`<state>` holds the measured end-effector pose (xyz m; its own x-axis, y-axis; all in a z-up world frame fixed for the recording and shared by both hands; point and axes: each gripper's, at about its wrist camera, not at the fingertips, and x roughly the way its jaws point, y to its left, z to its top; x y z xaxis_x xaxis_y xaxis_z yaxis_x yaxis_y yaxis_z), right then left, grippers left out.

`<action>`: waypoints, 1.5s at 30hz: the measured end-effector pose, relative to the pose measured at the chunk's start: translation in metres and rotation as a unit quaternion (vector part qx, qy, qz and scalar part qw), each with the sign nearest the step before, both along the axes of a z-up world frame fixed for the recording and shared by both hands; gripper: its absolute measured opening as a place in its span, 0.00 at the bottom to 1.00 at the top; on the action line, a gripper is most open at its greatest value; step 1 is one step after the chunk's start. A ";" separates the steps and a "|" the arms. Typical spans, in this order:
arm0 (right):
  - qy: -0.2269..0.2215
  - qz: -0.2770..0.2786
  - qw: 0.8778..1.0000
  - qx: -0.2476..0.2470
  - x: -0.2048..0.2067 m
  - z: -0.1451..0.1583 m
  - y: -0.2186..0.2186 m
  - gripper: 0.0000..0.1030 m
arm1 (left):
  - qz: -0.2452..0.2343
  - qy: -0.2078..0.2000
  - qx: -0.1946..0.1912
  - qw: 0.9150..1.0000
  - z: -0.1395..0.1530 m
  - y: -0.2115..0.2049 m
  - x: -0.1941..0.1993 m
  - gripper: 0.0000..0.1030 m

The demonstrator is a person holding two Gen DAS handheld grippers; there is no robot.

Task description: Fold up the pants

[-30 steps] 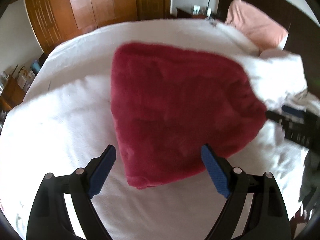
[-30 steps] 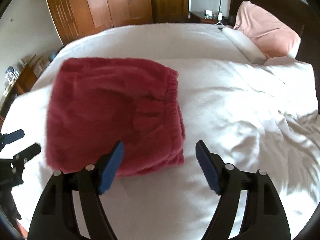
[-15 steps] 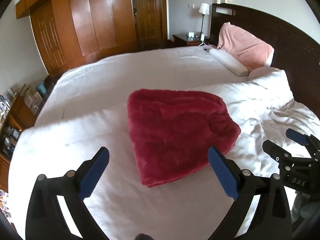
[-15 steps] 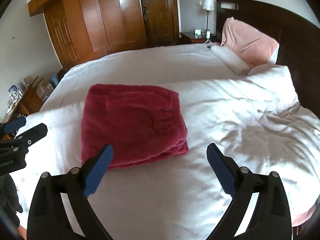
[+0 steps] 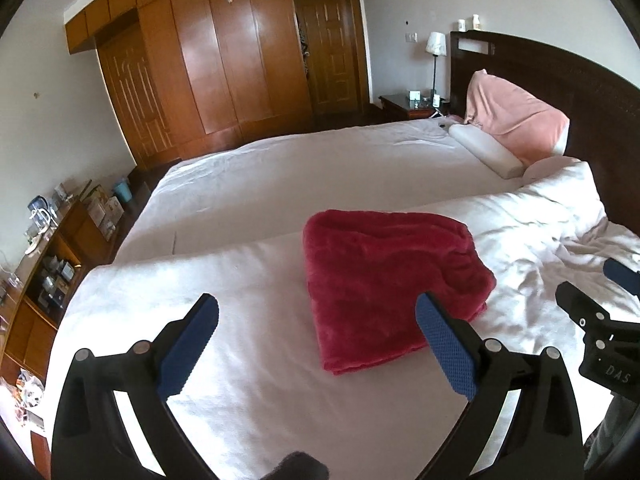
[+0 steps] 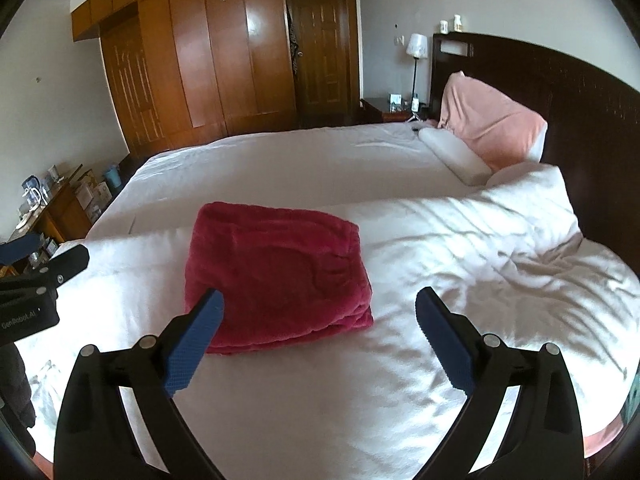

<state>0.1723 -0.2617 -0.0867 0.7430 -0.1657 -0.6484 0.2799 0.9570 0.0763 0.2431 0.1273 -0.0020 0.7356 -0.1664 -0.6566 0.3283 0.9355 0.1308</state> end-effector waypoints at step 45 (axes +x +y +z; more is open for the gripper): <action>0.028 0.008 1.000 -0.010 0.032 -0.008 -0.015 0.95 | -0.018 0.024 0.009 1.000 -0.012 -0.014 0.028 0.95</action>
<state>0.2041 -0.2769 -0.0952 0.7076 -0.1678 -0.6864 0.2681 0.9625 0.0410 0.2709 0.1132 -0.0144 0.6973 -0.1793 -0.6939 0.3671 0.9209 0.1309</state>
